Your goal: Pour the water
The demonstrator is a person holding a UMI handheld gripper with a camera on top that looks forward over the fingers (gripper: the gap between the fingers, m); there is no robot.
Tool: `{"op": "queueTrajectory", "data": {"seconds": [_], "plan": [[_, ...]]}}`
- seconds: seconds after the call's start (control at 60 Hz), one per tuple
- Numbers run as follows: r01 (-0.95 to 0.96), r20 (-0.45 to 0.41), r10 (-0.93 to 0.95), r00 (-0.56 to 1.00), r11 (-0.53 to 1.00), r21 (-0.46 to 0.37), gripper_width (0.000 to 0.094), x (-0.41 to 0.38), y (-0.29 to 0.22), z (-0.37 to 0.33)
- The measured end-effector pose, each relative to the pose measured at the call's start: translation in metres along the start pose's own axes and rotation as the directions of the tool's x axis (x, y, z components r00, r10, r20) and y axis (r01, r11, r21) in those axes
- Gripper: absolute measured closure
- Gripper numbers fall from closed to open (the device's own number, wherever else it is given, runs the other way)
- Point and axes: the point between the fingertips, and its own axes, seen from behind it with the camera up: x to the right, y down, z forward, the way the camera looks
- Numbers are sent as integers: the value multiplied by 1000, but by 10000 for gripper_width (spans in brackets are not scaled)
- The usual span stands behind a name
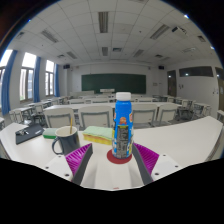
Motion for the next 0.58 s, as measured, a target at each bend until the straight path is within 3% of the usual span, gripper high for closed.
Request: {"op": "queueTrajectory", "data": {"seconds": [0.233,0.583], "plan": [[-69,89,67,994,997,17,86,-57,21,-71],[-206,172,200,965,978,20,92,-66,23,-79]]}}
